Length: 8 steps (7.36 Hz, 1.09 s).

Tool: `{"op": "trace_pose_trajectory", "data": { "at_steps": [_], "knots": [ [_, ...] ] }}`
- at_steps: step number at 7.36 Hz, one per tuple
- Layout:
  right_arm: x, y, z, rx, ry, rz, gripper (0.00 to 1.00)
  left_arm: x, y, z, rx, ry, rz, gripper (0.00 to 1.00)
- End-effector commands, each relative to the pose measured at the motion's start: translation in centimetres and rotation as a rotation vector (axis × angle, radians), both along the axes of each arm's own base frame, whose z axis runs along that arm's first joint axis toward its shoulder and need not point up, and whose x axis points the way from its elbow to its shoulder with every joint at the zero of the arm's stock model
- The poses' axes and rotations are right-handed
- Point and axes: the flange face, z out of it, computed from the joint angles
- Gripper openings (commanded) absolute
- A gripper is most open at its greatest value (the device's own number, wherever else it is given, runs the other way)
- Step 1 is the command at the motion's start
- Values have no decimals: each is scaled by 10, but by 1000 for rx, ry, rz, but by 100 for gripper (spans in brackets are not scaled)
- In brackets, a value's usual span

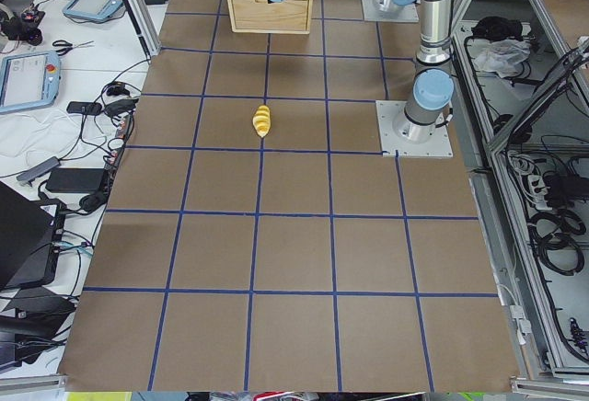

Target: Open upper drawer

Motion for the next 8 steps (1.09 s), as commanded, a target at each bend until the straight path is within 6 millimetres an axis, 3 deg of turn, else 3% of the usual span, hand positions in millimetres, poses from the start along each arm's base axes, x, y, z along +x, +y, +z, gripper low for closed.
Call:
{"op": "trace_pose_trajectory", "data": {
  "at_steps": [1, 8],
  "knots": [
    [0, 0, 0, 0, 0, -1, 100, 0, 0, -4, 5, -5, -3, 100],
    [0, 0, 0, 0, 0, -1, 100, 7, -1, -6, -78, -87, -107, 100]
  ]
}}
